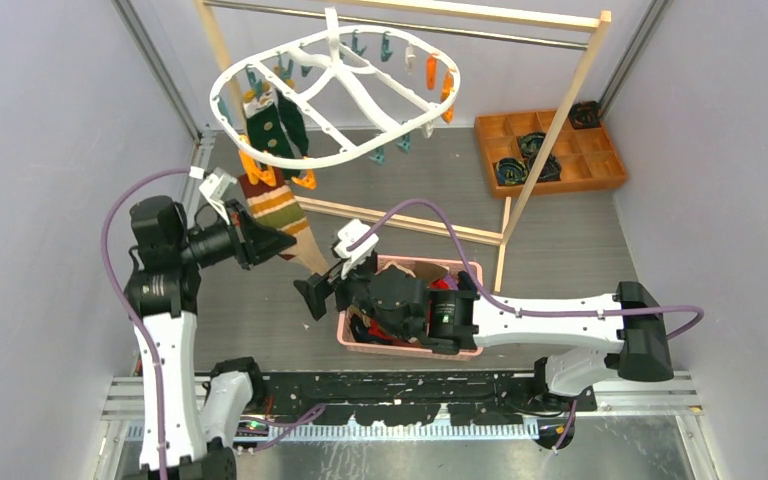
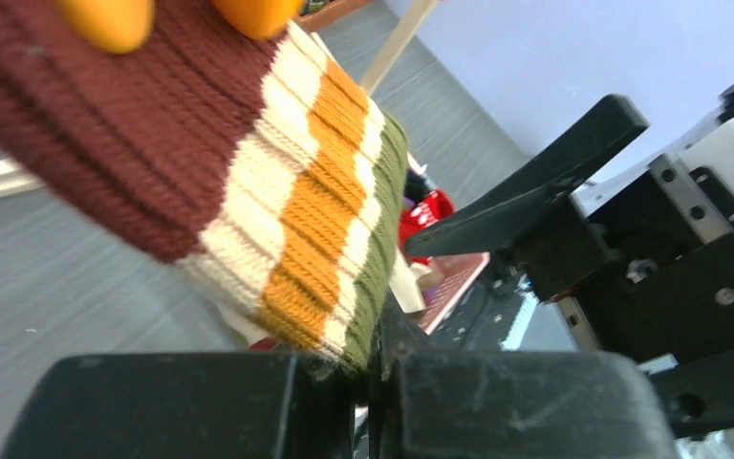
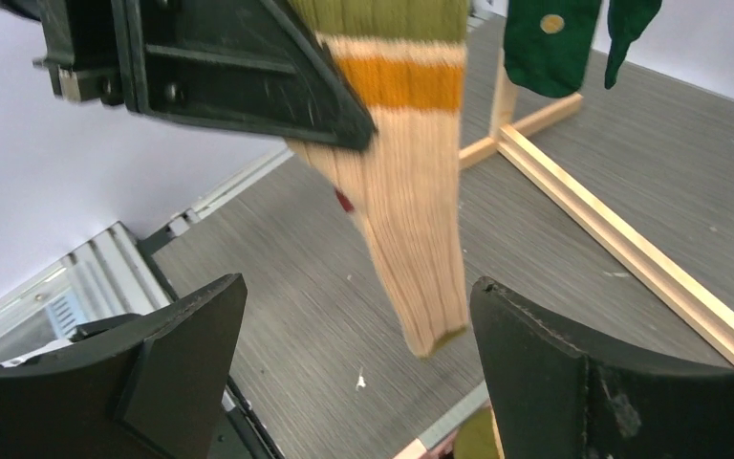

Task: Remove the socks clipped to the hanger
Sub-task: Remove the sock from the hanger, then place the sock in the bin.

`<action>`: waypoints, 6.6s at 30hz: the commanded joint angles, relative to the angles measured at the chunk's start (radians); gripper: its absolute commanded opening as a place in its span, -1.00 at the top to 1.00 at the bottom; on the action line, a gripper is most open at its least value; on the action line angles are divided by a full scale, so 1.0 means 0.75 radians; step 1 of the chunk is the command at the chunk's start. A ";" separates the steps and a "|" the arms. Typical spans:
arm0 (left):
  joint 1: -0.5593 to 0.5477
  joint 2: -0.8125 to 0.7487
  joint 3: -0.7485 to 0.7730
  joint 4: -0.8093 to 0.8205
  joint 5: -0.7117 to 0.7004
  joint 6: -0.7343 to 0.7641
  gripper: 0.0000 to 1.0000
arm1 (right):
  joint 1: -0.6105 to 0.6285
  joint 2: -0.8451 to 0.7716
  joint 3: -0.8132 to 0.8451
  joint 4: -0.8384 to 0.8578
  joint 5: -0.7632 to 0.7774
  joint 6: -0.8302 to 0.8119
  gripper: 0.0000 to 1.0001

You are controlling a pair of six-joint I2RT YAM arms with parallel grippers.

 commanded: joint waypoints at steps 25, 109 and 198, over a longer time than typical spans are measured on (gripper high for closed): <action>-0.333 -0.258 -0.057 0.117 -0.274 -0.614 0.03 | -0.008 -0.054 0.025 0.096 -0.093 0.066 0.97; -0.133 -0.784 -0.142 -1.202 0.030 3.068 0.99 | 0.015 0.293 1.043 -0.605 0.241 0.418 -0.34; -0.099 -0.765 -0.185 -0.938 0.202 2.730 1.00 | -0.065 -0.299 -0.071 -0.208 -0.839 0.346 -0.99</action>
